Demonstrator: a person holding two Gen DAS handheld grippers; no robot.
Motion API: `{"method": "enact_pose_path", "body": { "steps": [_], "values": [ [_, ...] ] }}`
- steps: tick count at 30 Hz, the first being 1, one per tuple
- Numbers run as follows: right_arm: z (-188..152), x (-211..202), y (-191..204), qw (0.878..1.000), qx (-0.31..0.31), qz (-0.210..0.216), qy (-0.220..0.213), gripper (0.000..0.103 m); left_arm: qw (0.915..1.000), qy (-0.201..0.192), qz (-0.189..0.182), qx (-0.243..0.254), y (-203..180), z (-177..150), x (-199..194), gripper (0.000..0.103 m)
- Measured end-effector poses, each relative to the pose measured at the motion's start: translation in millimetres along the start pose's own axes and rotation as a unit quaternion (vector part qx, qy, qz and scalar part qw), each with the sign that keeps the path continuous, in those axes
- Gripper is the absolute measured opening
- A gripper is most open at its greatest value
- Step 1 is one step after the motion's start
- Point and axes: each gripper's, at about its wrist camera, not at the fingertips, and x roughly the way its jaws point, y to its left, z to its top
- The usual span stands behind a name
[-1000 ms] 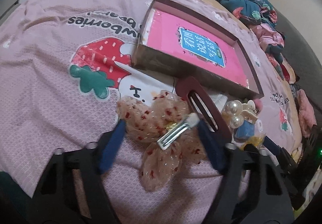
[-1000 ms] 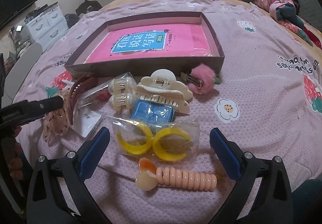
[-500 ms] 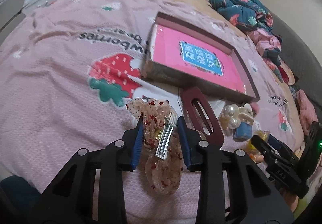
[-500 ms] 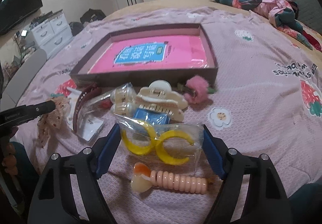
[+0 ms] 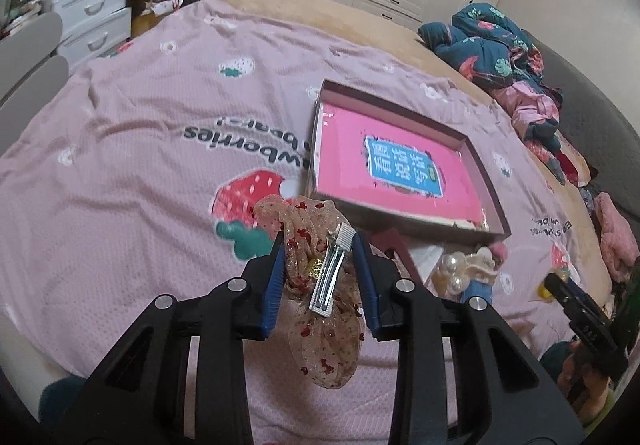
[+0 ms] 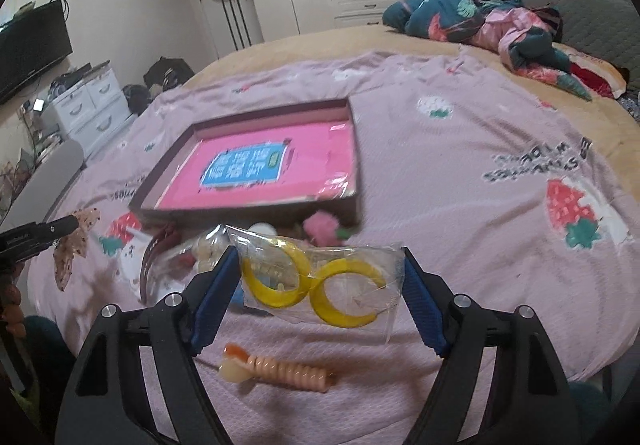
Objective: Organize jewelry
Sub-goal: 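Carry the bow clip into the box with left tool while right carries yellow hair ties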
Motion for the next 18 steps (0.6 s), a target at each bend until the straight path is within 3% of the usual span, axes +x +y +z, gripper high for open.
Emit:
{"method": "enact_pose_path", "body": {
  "steps": [9,18],
  "values": [
    [36,-9,-13,0.999,0.0,-0.005,-0.032,0.077,0.9996,-0.026,-0.004,0.011,-18,30,3,0.025],
    [74,1,9,0.998,-0.022,0.012,-0.055,0.077,0.9988,-0.037,0.0,0.033,-45,61,28,0.025]
  ]
}}
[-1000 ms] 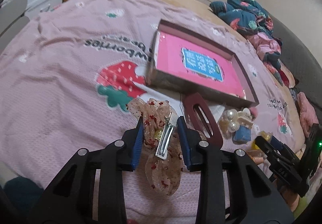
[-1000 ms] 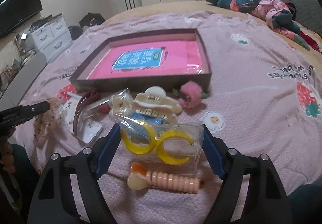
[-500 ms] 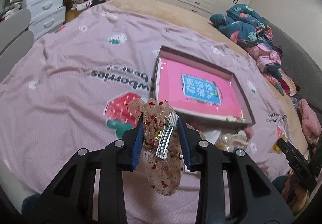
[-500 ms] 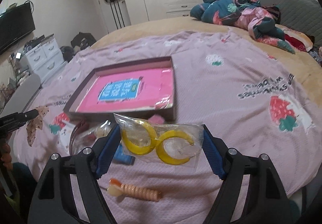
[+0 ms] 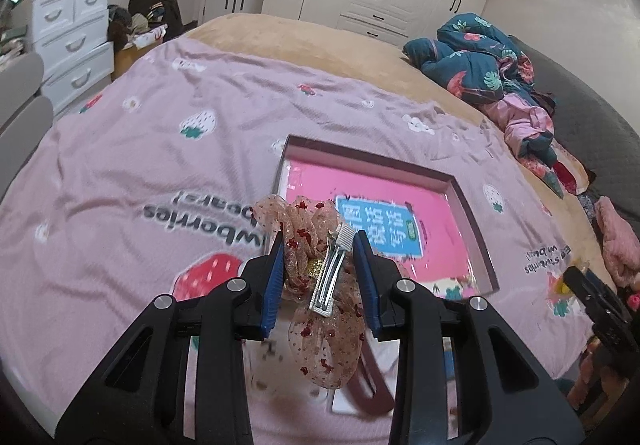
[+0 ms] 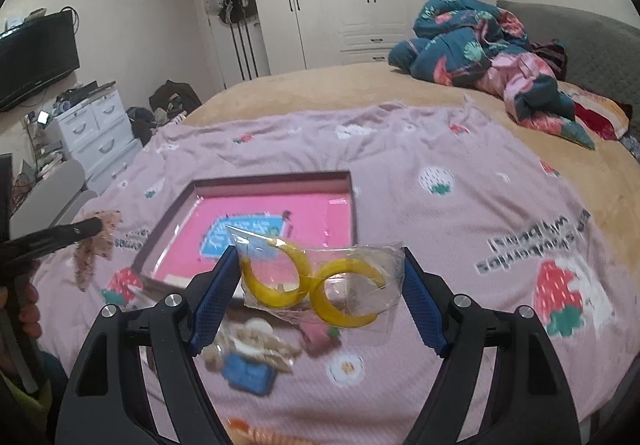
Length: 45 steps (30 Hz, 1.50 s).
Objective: Organize jewelry
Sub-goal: 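Carry the bow clip into the box with left tool while right carries yellow hair ties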
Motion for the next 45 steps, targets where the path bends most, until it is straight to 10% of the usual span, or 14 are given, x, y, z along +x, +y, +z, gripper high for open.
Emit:
{"method": "enact_pose_path", "body": {
  "steps": [18,45],
  "values": [
    [43,76,23,1.0,-0.001,0.009,0.022,0.077,0.9982,0.046,0.012,0.036,-15,14,88,0.027],
    [-22,154,39,0.989,-0.019,0.014,0.143,0.079,0.9985,0.04,0.001,0.037,-5,14,101,0.061]
  ]
}}
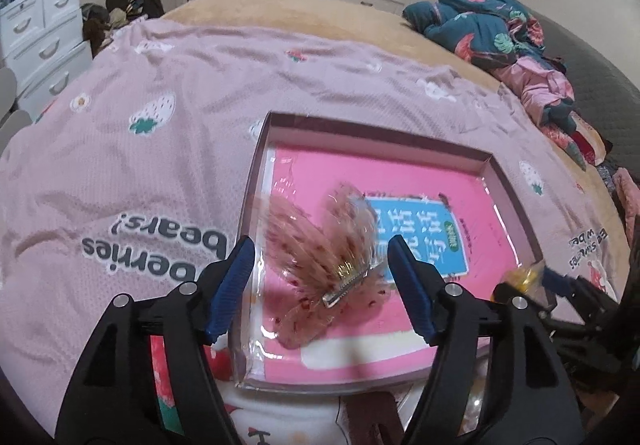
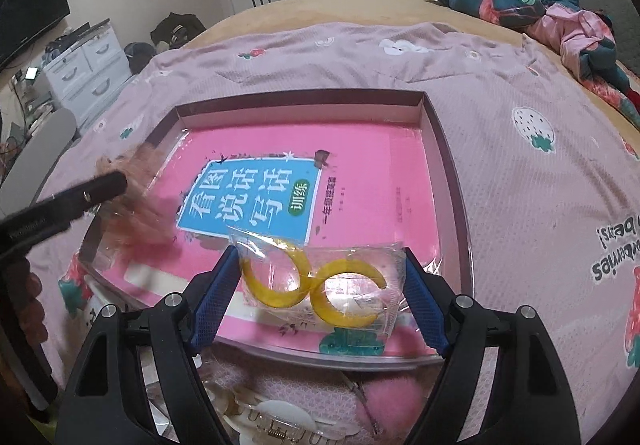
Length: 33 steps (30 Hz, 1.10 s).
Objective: Organize jewelry
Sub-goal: 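Carry the bow clip into the box with left tool while right carries yellow hair ties, then open both tools to release the items onto the pink book and withdraw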
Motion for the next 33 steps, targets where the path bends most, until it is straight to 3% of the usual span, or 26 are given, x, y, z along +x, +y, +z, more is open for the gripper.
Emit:
{"method": "enact_pose_path", "body": {
  "steps": [2,5,12,14,23,33],
  "values": [
    [-1,-2,0,1.0,0.0,0.003,-0.001,0.079,1.0,-0.008,-0.005,0.001,-1,2,-2,0.065],
    [-1,-9,0,1.0,-0.001,0.005,-0.013,0.092,1.0,-0.007,-0.003,0.003,-3,1,-3,0.068],
    [1,-47,-4,0.998,0.0,-0.006,-0.069,0.097,0.9999,-0.005,0.012,-0.001,0,2,-19,0.077],
    [1,-60,-7,0.996,0.003,-0.009,-0.088,0.098,0.9998,-0.007,0.019,-0.006,2,1,-28,0.089],
    [-1,-114,-12,0.99,0.012,-0.014,-0.142,0.099,0.9988,-0.025,0.016,-0.039,15,-2,-75,0.094],
    [-10,-163,-4,0.985,0.003,0.0,-0.175,0.099,0.9957,-0.075,0.017,-0.052,15,-12,-132,0.094]
  ]
}}
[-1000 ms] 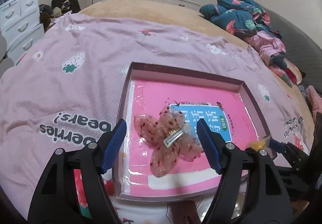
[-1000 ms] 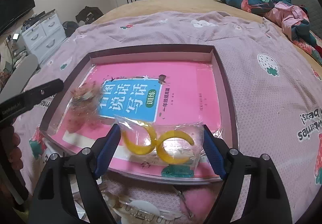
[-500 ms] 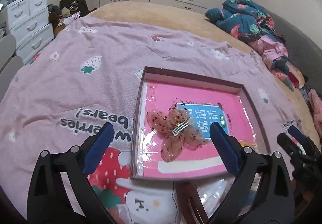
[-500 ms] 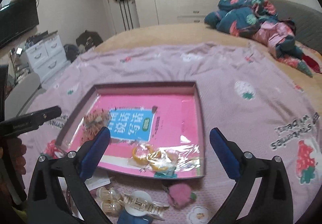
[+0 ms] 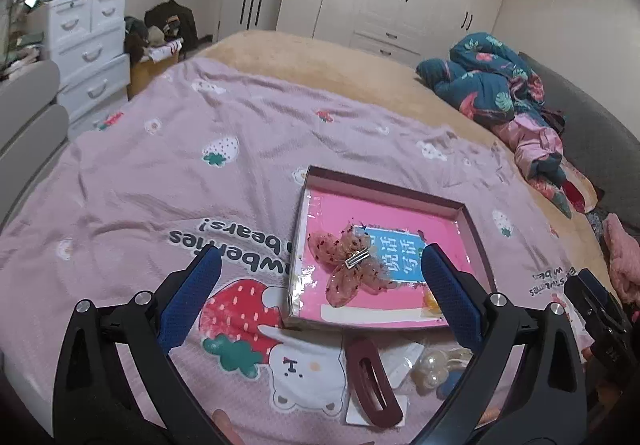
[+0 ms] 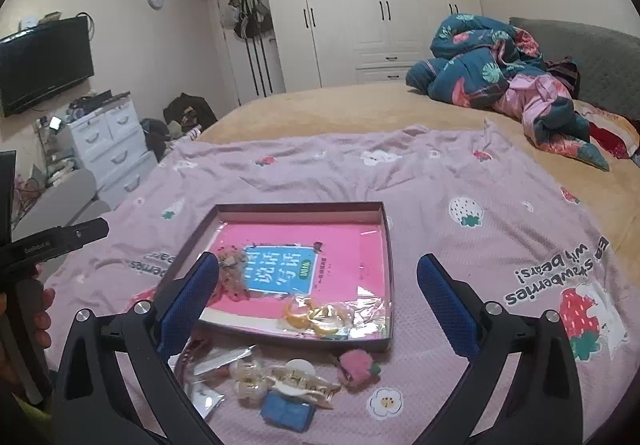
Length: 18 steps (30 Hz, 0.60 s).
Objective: Organize jewelry
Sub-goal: 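Open both tools to release the items onto the pink book and withdraw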
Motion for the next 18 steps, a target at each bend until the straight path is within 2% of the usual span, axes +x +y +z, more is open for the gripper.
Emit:
{"method": "enact_pose_path", "body": {
  "steps": [8,18],
  "values": [
    [0,-40,3,1.0,-0.011,0.005,-0.025,0.099,0.9996,-0.022,-0.019,0.003,-8,-8,-33,0.094],
    [-7,-65,3,0.999,-0.02,0.013,-0.03,0.099,0.9996,-0.016,-0.023,0.01,-15,-29,-56,0.094]
  ]
}}
